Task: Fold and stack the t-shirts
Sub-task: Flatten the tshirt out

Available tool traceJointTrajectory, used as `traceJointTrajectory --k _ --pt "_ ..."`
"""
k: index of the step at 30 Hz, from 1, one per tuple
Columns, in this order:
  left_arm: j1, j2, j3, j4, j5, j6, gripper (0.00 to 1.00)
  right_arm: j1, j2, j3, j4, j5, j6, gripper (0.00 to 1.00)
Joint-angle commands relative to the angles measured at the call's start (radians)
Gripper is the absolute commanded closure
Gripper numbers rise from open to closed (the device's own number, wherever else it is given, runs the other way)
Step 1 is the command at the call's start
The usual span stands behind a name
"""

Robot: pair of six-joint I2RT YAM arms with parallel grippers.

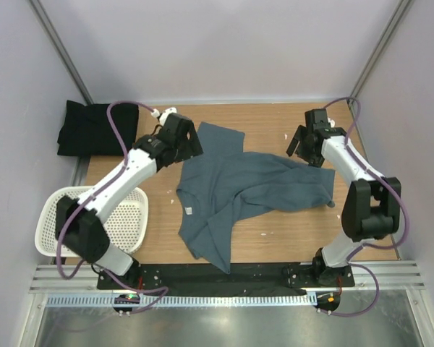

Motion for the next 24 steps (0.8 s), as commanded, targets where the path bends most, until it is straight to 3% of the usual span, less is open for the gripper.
traceJointTrajectory --k 1,5,10,24 --pt "0.061 0.146 0.117 -0.014 -0.027 0.09 0.19 0.001 0.115 0.076 0.014 0.05 0.028 0.22" --pt "0.143 0.371 0.252 -0.079 0.013 0.135 0.22 0.002 0.189 0.059 0.011 0.12 0.022 0.23" --pt "0.157 0.459 0.245 -0.015 0.011 0.169 0.22 -0.001 0.209 0.004 0.036 0.151 0.009 0.23" --pt "0.188 0.637 0.246 0.086 0.142 0.146 0.28 -0.009 0.299 0.045 0.019 0.203 -0.044 0.23"
